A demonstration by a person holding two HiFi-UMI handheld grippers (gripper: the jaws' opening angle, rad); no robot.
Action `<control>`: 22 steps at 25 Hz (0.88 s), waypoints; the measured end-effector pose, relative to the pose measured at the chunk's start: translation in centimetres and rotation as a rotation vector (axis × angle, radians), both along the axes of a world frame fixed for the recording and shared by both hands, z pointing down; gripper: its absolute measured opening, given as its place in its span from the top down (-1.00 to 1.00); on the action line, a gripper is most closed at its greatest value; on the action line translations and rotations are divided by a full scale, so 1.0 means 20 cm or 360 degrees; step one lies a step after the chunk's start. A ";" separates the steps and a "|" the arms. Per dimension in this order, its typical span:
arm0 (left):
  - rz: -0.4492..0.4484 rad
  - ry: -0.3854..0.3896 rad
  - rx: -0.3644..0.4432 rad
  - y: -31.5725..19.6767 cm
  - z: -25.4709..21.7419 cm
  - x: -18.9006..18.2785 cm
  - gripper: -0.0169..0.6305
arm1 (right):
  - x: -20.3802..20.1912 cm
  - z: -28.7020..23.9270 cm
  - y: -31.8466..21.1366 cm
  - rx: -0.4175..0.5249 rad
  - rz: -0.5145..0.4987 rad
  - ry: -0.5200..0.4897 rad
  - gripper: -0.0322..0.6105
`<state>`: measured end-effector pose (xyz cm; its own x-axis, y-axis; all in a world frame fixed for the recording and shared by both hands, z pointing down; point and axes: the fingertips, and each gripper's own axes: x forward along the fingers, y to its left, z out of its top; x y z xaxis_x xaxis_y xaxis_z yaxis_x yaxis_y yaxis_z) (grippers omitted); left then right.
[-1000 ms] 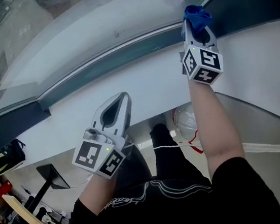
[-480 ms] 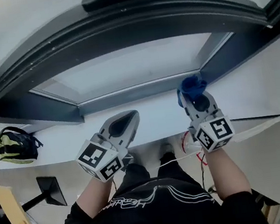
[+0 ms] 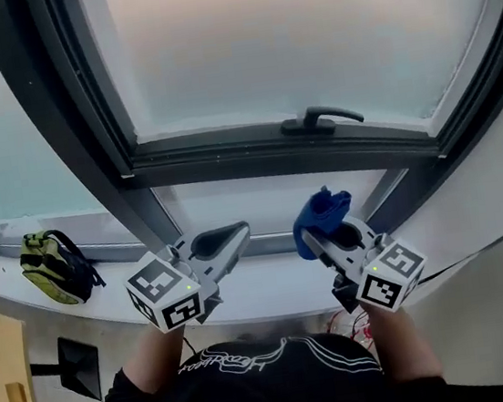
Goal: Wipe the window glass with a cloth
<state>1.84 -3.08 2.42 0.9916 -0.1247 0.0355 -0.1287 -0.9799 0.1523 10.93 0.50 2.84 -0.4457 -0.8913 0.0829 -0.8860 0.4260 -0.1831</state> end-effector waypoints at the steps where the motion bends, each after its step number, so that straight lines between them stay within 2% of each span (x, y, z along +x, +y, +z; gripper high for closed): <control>1: 0.0003 -0.0013 0.0029 0.01 -0.04 -0.03 0.93 | -0.04 -0.03 0.00 -0.0002 -0.0029 0.0009 0.61; 5: 0.0022 -0.0055 0.0091 0.01 -0.13 -0.11 0.93 | -0.17 -0.08 0.01 -0.0019 -0.0112 0.0001 0.61; 12: 0.0047 -0.0049 0.0088 -0.02 -0.15 -0.17 0.93 | -0.29 -0.08 -0.03 -0.0022 -0.0199 -0.0062 0.61; 16: 0.0061 -0.0047 0.0099 -0.04 -0.15 -0.19 0.93 | -0.32 -0.08 -0.06 0.0036 -0.0187 -0.0008 0.61; 22: 0.0080 -0.0043 0.0099 -0.07 -0.13 -0.23 0.93 | -0.37 -0.06 -0.10 0.0034 -0.0195 -0.0013 0.61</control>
<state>-2.74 -4.51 -0.19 0.9954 -0.0775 0.0560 -0.0822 -0.9927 0.0882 3.48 -1.56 1.65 -0.5518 -0.8318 0.0604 -0.8256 0.5347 -0.1801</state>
